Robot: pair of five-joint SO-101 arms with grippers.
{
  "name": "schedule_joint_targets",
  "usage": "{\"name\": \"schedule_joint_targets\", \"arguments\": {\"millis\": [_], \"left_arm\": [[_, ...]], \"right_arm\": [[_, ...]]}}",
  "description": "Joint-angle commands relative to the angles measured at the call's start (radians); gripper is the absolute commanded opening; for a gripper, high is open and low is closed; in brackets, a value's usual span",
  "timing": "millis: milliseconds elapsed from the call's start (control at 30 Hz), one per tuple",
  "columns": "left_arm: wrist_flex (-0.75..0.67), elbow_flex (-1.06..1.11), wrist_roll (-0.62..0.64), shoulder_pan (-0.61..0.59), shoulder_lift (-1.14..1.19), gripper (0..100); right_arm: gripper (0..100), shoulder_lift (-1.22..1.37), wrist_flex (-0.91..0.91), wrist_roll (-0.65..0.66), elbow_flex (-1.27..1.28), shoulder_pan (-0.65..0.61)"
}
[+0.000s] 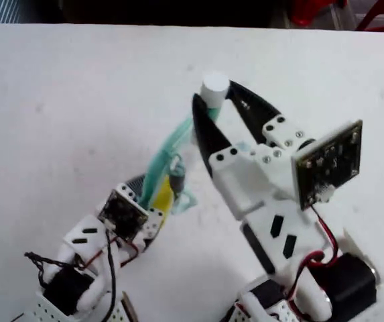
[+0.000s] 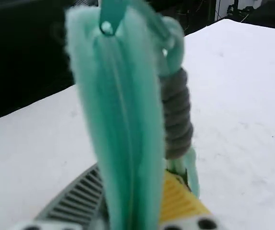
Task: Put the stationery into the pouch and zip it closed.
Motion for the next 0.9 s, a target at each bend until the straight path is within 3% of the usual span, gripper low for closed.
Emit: {"name": "schedule_joint_targets", "arguments": {"millis": [0, 133, 467, 700, 867], "left_arm": [[-0.008, -0.006, -0.02, 0.016, 0.002, 2], [-0.011, -0.008, -0.02, 0.013, 0.002, 2], [-0.012, -0.008, -0.02, 0.01, 0.002, 2], [-0.008, -0.009, -0.02, 0.01, 0.002, 3], [0.032, -0.014, -0.012, 0.001, 0.002, 14]], "right_arm": [[1.7, 0.051, -0.082, 0.0, -0.035, -0.019], [1.7, 0.116, -0.111, 0.0, -0.034, -0.013], [1.7, 0.13, -0.113, 0.0, 0.087, 0.139], [1.7, 0.137, -0.239, 0.002, 0.206, 0.136], [1.7, 0.13, -0.242, 0.002, 0.279, 0.133]]}}
